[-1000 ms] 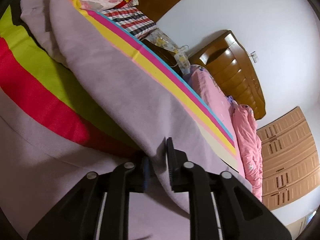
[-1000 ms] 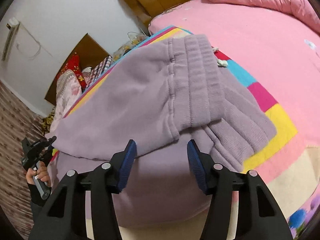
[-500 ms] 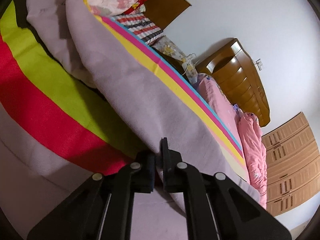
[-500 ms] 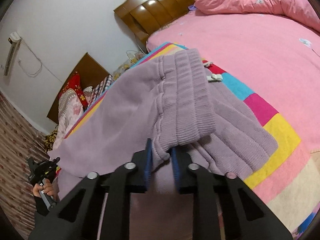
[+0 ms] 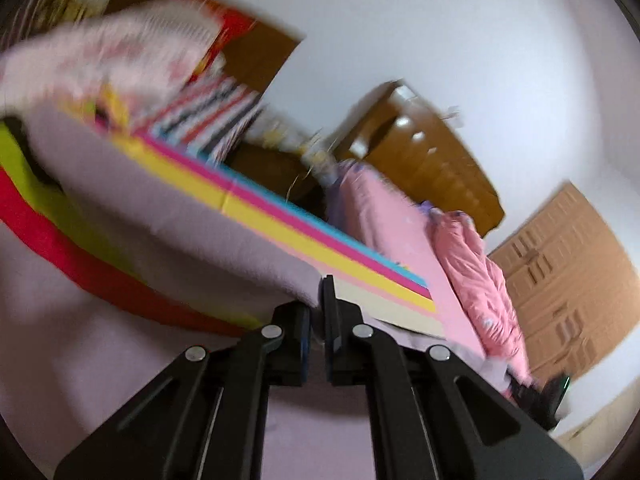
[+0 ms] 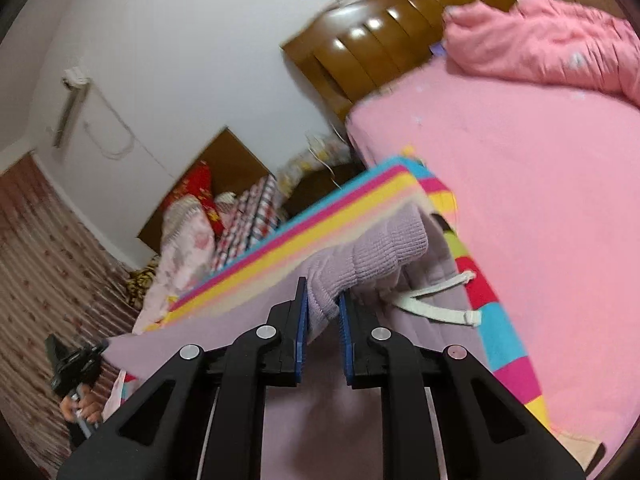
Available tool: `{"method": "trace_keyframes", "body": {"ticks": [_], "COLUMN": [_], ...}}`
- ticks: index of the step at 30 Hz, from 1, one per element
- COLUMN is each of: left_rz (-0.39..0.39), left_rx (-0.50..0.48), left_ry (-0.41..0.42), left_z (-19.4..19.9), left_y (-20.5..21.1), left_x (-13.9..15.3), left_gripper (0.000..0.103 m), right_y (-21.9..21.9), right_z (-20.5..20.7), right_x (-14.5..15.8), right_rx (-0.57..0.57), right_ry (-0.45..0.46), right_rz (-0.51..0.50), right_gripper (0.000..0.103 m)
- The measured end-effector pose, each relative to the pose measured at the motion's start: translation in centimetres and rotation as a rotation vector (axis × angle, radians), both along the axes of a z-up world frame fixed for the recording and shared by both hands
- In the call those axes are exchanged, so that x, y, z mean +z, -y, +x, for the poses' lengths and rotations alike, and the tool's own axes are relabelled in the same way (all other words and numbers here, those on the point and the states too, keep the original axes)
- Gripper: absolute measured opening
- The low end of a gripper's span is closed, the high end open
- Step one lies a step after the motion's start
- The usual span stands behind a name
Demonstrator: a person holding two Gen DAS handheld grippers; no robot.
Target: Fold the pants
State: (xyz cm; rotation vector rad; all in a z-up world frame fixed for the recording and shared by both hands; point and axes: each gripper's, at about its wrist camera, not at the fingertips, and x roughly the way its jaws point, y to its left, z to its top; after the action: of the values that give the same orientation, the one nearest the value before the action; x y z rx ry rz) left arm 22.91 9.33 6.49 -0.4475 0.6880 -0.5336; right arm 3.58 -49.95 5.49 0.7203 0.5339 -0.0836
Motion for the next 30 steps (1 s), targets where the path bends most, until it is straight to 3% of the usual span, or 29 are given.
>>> {"method": "trace_keyframes", "body": {"ticks": [2,3,4,6,8,9,17,21,23,27,30], "left_rz": [0.046,0.062,0.066,0.090,0.094,0.092,0.054,0.091,0.088,0.037,0.056], "left_rx": [0.006,0.010,0.013,0.028,0.039,0.043,0.048,0.058,0.064,0.054,0.050], "left_ry": [0.048,0.030,0.000,-0.148,-0.267,-0.266,-0.160,-0.226,-0.256,-0.239,-0.197], "left_z": [-4.9,-7.0,-8.1,-8.8,-8.4,-8.3,-9.5,-9.9,-9.6,-9.9,-10.4], "left_y": [-0.5,-0.9,-1.1,-1.7,-2.0,-2.0,-2.3,-2.2,-2.5,-3.4,-3.4], "left_x": [-0.9,-2.7,-4.4,-10.0,-14.2,-15.0,-11.4,-13.9,-15.5,-14.0,-12.5], "left_gripper": [0.005,0.005,0.005,0.005,0.005,0.005,0.005,0.005,0.005,0.005,0.005], "right_y": [0.0,-0.1,-0.5,-1.1,-1.6,-1.7,-2.9,-2.4,-1.7,-2.5,-2.5], "right_z": [-2.5,-3.8,-5.3,-7.0,-7.4,-7.5,-8.9,-8.9,-9.5,-9.5,-9.8], "right_x": [-1.7,-3.2,-5.3,-9.3,-11.4,-11.4,-7.4,-10.5,-11.0,-8.8,-8.6], "right_rx": [0.004,0.007,0.000,-0.006,-0.023,-0.026,-0.007,-0.021,-0.026,-0.026,-0.018], "right_ry": [0.009,-0.005,-0.038,-0.108,-0.129,-0.116,-0.063,-0.163,-0.124,-0.135,-0.123], "right_rz": [0.026,0.038,0.053,0.101,0.107,0.108,0.042,0.057,0.121,0.052,0.061], "right_gripper": [0.015,0.015,0.015,0.015,0.015,0.015,0.015,0.013,0.013,0.013,0.013]}}
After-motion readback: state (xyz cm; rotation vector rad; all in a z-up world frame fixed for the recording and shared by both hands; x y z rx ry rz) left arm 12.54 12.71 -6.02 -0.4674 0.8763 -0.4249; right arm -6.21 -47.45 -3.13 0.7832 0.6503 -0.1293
